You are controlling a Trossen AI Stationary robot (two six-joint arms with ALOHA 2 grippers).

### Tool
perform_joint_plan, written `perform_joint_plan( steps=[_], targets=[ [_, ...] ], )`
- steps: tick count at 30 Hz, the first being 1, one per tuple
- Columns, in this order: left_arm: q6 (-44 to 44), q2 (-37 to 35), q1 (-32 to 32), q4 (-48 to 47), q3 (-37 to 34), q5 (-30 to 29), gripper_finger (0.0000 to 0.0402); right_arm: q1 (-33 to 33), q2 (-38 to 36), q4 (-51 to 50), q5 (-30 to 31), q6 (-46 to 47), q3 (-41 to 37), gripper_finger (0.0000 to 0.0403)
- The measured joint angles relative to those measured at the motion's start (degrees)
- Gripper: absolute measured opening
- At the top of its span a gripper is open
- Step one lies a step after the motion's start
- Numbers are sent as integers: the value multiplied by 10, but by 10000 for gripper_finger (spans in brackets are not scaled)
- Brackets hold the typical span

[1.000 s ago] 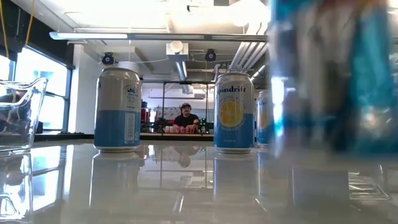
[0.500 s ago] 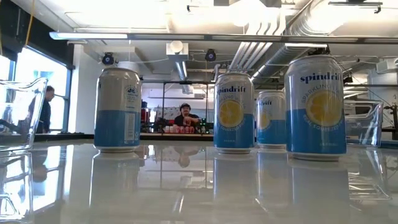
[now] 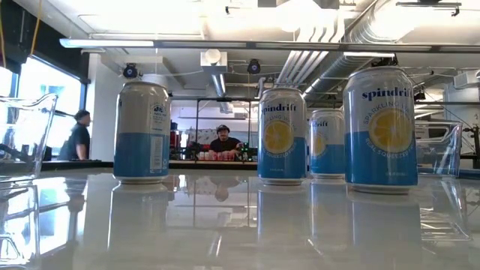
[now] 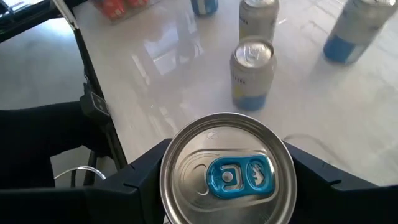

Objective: Sort soda cans
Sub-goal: Put the top blue soda can into the bottom right transparent bin

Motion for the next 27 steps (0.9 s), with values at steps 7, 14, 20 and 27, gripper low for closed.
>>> perform_joint_plan(
  steps=[7,14,20,27],
  targets=[
    [0,4,0,3,0,-6,314,22,54,-10,-14,72,0,220],
    [1,4,3,4,0,-8,314,33,101,-14,-18,140,2,220],
    [5,4,3,5,0,-11,314,34,118,-11,-32,163,1,220],
    [11,4,3,4,0,-11,314,33,119,-13,-112,161,-1,220]
  ],
)
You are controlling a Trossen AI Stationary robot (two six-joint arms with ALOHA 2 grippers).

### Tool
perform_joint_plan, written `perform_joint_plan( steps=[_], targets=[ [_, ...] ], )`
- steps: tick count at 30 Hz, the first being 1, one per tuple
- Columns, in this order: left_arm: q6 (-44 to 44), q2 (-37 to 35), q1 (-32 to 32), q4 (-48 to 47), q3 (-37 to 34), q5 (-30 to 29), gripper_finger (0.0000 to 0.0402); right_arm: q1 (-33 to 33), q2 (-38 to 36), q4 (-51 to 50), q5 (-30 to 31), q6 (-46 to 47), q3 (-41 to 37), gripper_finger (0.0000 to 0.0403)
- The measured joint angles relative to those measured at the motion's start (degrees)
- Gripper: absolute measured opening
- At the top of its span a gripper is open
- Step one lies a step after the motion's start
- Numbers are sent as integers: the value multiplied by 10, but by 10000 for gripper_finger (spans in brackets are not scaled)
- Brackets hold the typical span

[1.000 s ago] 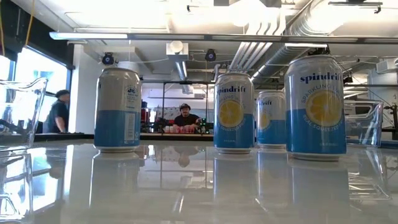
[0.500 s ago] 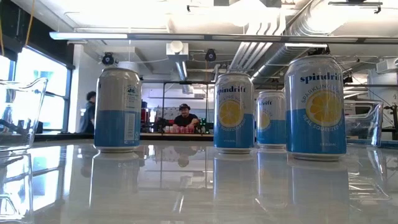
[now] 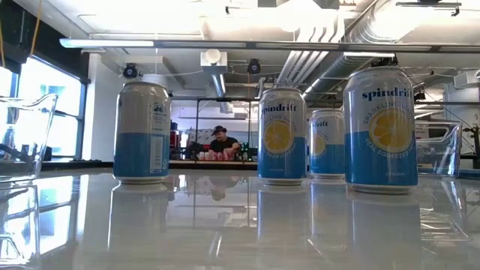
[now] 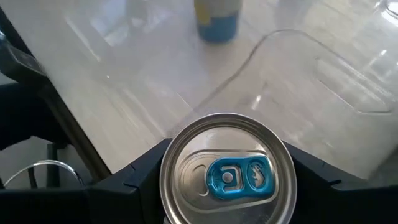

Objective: Sort soda cans
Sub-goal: Put the top blue soda can into the bottom right transparent bin

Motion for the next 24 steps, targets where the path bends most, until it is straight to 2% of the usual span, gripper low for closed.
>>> perform_joint_plan(
  steps=[8,24],
  targets=[
    [0,0,0,1,0,0,314,0,3,5,38,-1,0,220],
    [-2,0,0,3,0,0,314,-7,46,40,16,-2,0,220]
  ],
)
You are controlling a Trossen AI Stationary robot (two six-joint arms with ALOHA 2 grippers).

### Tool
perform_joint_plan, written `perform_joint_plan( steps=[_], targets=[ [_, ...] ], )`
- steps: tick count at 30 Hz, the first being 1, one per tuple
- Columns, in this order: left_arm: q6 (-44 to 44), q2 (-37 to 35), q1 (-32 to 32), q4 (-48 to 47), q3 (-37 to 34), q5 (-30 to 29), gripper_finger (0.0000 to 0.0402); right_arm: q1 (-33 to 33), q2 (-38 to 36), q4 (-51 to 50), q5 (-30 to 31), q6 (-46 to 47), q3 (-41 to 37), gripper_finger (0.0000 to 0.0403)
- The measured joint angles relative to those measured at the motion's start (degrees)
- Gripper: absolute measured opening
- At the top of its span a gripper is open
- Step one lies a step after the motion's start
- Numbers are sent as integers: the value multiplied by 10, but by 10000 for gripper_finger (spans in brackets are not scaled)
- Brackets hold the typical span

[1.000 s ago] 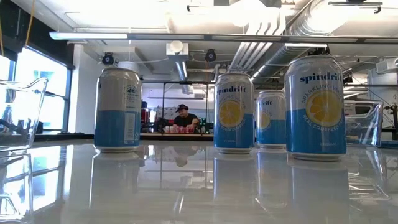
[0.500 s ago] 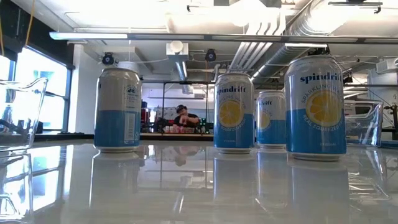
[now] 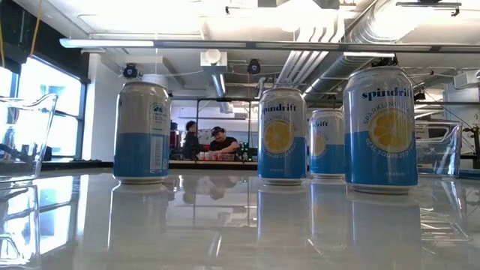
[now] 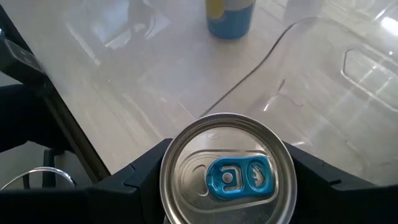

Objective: Sort soda cans
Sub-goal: Put the top blue soda can into the bottom right transparent bin, then put the bottom right blue-white soda can into the top right transparent bin

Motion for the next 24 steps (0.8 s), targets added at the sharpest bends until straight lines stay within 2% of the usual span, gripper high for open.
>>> perform_joint_plan(
  steps=[8,14,24],
  targets=[
    [0,0,0,2,0,0,314,-3,3,0,-15,0,0,221],
    [0,0,0,2,0,0,314,-13,3,-28,-33,0,1,278],
    [0,0,0,3,0,1,314,-20,-3,-37,-31,0,1,289]
  ],
)
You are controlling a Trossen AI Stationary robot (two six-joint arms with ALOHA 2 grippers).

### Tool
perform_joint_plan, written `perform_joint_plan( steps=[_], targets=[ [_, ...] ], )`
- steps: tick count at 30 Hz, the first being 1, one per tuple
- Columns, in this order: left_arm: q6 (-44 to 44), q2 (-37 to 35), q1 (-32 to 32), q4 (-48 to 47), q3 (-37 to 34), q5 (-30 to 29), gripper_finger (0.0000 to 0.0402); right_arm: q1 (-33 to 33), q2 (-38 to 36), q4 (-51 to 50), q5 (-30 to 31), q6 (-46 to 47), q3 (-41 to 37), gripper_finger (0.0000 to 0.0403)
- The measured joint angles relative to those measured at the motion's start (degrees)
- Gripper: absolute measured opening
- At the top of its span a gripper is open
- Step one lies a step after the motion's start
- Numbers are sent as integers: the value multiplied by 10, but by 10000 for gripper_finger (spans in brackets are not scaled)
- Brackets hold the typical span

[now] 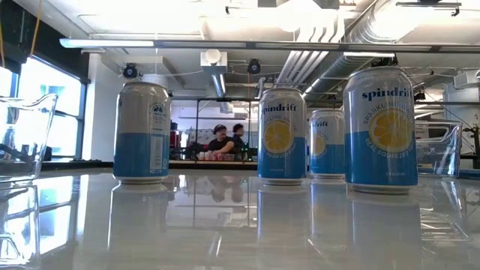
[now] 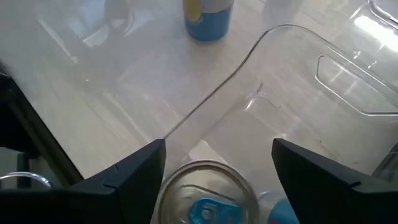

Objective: Sort soda cans
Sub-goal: Put the bottom right blue-white soda can into the top right transparent bin

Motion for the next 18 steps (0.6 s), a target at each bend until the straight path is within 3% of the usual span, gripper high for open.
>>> perform_joint_plan(
  steps=[7,10,13,18],
  targets=[
    [0,0,0,2,0,0,314,-12,-55,-1,7,1,0,290],
    [1,0,4,2,0,7,314,-41,-73,6,51,-35,0,291],
    [5,0,9,2,0,11,314,-101,-78,71,114,-175,0,291],
    [13,0,15,1,0,13,314,-237,-75,198,80,-493,1,291]
  ],
)
